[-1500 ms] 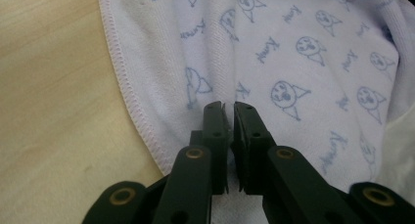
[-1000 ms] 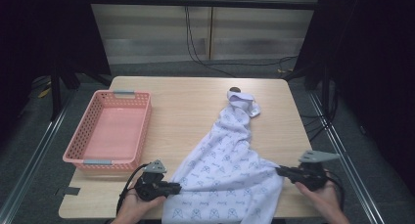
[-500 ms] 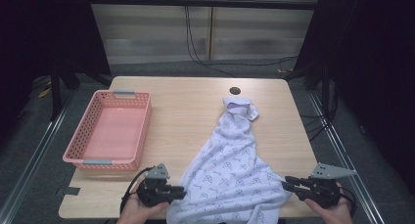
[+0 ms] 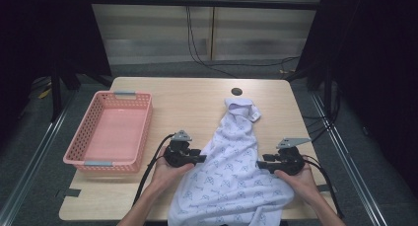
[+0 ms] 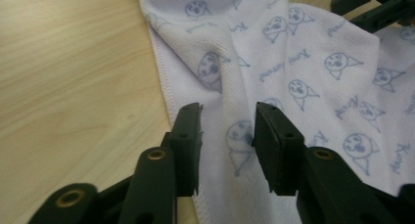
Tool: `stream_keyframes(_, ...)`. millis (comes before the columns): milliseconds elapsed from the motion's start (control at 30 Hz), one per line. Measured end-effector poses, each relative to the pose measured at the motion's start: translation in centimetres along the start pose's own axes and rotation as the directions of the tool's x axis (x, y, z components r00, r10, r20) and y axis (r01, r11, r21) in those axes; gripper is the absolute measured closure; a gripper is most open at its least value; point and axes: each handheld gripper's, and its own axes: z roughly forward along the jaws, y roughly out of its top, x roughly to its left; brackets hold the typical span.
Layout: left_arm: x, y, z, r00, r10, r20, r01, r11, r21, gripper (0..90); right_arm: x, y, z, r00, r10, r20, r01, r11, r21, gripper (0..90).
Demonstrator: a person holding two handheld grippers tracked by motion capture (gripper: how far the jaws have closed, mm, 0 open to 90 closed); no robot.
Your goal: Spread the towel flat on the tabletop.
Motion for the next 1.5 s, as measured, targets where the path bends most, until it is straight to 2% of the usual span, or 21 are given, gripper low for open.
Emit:
stream_keyframes(33,-0.1,-0.2,0.5,0.9995,0.022,-0.022,-0.021,0.9992,0.034,68.9,0.1,-0.1,0.4,1.0000,0.004,-0.003,-0.004,1.000,0.015,59.3)
stream_keyframes(67,-0.3,-0.3,0.6,0.9984,0.042,-0.037,-0.041,0.9988,0.026,76.4,0.1,-0.2,0.7,1.0000,-0.008,-0.001,0.008,1.000,0.029,62.0)
stream_keyframes(133,-0.3,-0.3,0.3,0.9988,0.030,-0.039,-0.029,0.9990,0.034,86.5,0.3,-0.4,0.7,0.9996,-0.005,-0.026,0.006,0.999,0.032,73.8)
stream_keyframes(233,-0.3,-0.5,-0.8,0.9981,0.028,-0.054,-0.027,0.9995,0.015,87.6,0.2,-0.3,0.4,0.9996,-0.004,-0.028,0.005,1.000,0.021,86.5)
stream_keyframes(300,-0.1,-0.6,-2.2,0.9987,-0.002,-0.051,0.001,0.9996,-0.030,87.7,-0.1,-0.1,-0.4,0.9999,0.013,-0.005,-0.013,1.000,-0.014,87.4)
stream_keyframes(367,0.0,-0.8,-3.9,0.9984,-0.005,-0.057,0.002,0.9979,-0.064,87.8,-0.3,0.4,-1.6,0.9994,0.035,0.008,-0.034,0.997,-0.071,87.7)
stream_keyframes(467,-0.4,-1.1,-6.7,0.9994,-0.017,-0.029,0.013,0.9904,-0.138,87.8,-0.3,1.7,-3.9,0.9995,0.031,0.007,-0.029,0.986,-0.165,88.1)
stream_keyframes(567,-2.1,-1.1,-9.6,0.9997,-0.017,-0.016,0.013,0.9734,-0.229,87.7,0.9,3.1,-5.7,0.9999,0.000,0.010,0.003,0.972,-0.235,88.1)
stream_keyframes(600,-2.6,-1.1,-10.3,0.9999,-0.002,-0.012,-0.001,0.9700,-0.243,87.7,1.7,3.7,-6.6,0.9994,-0.029,0.020,0.034,0.965,-0.258,88.1)
stream_keyframes(700,-4.7,-1.7,-12.8,0.9993,0.035,0.014,-0.030,0.9576,-0.287,87.6,3.5,4.0,-8.6,0.9975,-0.066,0.025,0.071,0.947,-0.312,88.1)
stream_keyframes(767,-6.5,-2.7,-14.1,0.9969,0.073,0.030,-0.061,0.9564,-0.286,87.5,4.8,3.3,-9.7,0.9965,-0.083,0.011,0.082,0.942,-0.325,88.1)
stream_keyframes(800,-6.9,-3.2,-14.2,0.9960,0.081,0.039,-0.067,0.9587,-0.277,87.4,5.6,2.5,-10.0,0.9946,-0.103,0.011,0.101,0.945,-0.310,88.1)
stream_keyframes(833,-7.4,-4.1,-14.0,0.9958,0.075,0.054,-0.059,0.9684,-0.242,87.1,6.0,1.9,-10.0,0.9941,-0.108,0.009,0.106,0.950,-0.293,88.0)
stream_keyframes(933,-7.5,-6.6,-12.6,0.9946,0.057,0.087,-0.042,0.9853,-0.165,81.5,6.9,-1.1,-8.4,0.9940,-0.104,-0.035,0.095,0.976,-0.198,87.9)
stream_keyframes(1033,-6.4,-7.7,-12.0,0.9966,0.008,0.083,0.003,0.9906,-0.137,73.2,7.0,-3.5,-6.4,0.9946,-0.085,-0.059,0.079,0.991,-0.104,87.4)
stream_keyframes(1100,-5.5,-7.3,-11.9,0.9972,0.004,0.074,0.008,0.9885,-0.151,68.6,6.8,-4.5,-5.3,0.9944,-0.076,-0.074,0.071,0.996,-0.062,85.4)
stream_keyframes(1200,-4.1,-6.1,-11.3,0.9983,-0.017,0.056,0.026,0.9863,-0.163,67.4,6.8,-4.0,-5.6,0.9935,-0.088,-0.073,0.083,0.994,-0.069,73.4)
stream_keyframes(1267,-3.0,-4.9,-9.5,0.9982,-0.041,0.044,0.047,0.9875,-0.150,67.4,6.5,-3.2,-6.0,0.9941,-0.084,-0.069,0.076,0.992,-0.102,70.9)
stream_keyframes(1367,-2.2,-3.6,-6.9,0.9986,-0.028,0.045,0.033,0.9932,-0.112,67.4,5.9,-1.9,-6.0,0.9952,-0.084,-0.051,0.076,0.987,-0.140,70.6)
stream_keyframes(1400,-2.2,-3.2,-6.1,0.9994,-0.021,0.026,0.024,0.9948,-0.099,66.4,5.6,-1.5,-5.8,0.9950,-0.087,-0.049,0.079,0.985,-0.151,70.0)
stream_keyframes(1500,-1.8,-2.2,-3.9,0.9995,-0.026,0.020,0.027,0.9969,-0.073,58.6,4.9,-0.4,-4.9,0.9960,-0.077,-0.046,0.068,0.985,-0.158,66.6)
